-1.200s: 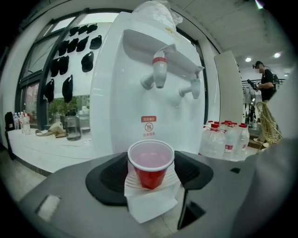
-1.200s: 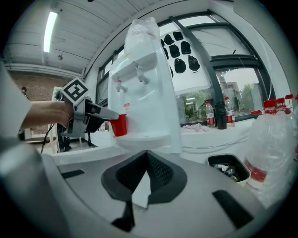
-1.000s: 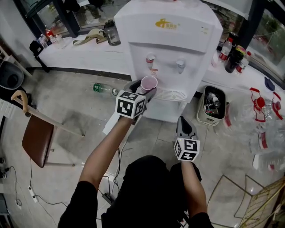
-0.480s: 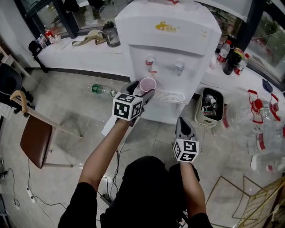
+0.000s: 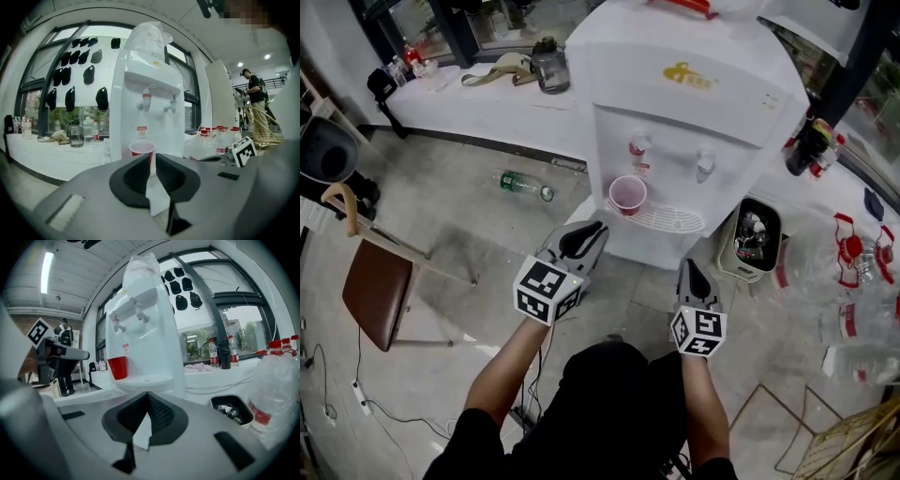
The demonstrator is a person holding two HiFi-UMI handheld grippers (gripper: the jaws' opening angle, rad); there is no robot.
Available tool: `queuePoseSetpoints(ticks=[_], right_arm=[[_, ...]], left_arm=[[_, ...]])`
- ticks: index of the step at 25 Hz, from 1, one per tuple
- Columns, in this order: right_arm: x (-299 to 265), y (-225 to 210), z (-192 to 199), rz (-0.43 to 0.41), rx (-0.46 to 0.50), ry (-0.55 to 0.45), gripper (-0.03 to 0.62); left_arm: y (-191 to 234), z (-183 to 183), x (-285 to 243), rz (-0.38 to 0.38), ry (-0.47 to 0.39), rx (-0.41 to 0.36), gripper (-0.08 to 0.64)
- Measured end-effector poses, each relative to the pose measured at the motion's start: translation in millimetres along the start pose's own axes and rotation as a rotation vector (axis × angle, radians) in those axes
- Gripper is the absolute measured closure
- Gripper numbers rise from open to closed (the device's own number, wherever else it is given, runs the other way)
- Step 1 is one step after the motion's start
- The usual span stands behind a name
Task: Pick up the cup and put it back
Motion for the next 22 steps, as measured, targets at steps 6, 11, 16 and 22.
queuePoseSetpoints(ticks=[6, 11, 16, 22], right_arm=[[-10.0, 8.3, -19.3, 0.028, -0.054, 0.131, 0.598], [12.1, 25.3, -97.8, 0.033, -0.112, 0.226, 0.598], [56.3, 51.3, -197.9, 0.032, -0.138, 0.278, 0.597], [124.0, 86.9, -330.9, -0.003, -0.107, 0.299, 0.598]], left_arm=[[-9.2, 1.4, 9.7, -0.049, 0.042, 0.147, 0.552], [-34.6, -72.1, 33.1, -0.08, 0.114, 0.223, 0.554], [-67.2, -169.2, 68.8, -0.117, 0.163, 0.255, 0.554], [-111.4, -295.2, 132.8, -0.148, 0.154, 0.285, 0.554]])
Point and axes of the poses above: the fingertips, and each gripper's own axes: x backward along the fingers, y to its left, z out of its underside, the point moved 8 cm from there along x, backward along the fingers, and after that the axes turned 8 degrees about -y, right-handed, at the moved point
